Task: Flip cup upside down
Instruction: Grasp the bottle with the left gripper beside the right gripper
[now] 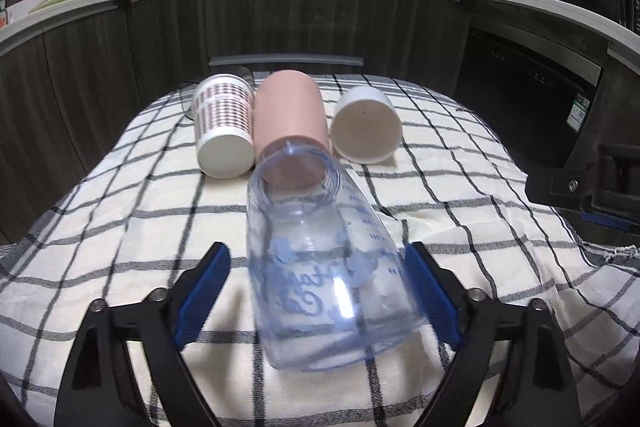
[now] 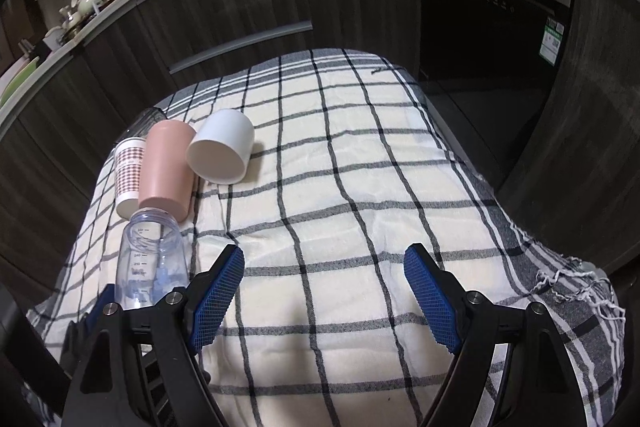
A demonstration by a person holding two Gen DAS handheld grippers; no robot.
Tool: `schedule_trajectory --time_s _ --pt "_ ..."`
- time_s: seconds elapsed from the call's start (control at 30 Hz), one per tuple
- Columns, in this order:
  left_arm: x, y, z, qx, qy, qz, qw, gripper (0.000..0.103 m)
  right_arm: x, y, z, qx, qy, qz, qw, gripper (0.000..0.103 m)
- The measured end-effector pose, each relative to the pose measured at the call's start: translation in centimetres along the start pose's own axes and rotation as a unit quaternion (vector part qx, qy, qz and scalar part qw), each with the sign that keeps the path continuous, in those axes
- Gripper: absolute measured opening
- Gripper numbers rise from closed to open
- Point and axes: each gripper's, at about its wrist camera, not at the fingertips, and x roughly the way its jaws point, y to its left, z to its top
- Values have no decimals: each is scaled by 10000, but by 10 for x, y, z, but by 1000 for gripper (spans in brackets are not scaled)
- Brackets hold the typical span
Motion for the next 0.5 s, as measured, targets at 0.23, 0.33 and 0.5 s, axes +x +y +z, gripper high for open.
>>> schedule_trajectory --time_s 0.23,0.33,0.5 --pt "-2 1 1 1 -7 84 10000 76 4 -3 0 96 119 34 9999 82" --pt "-8 4 5 45 -81 166 9998 76 4 -4 0 125 109 70 9998 82" --pt "-28 7 14 298 -38 160 9994 75 -4 2 2 156 66 267 9995 82"
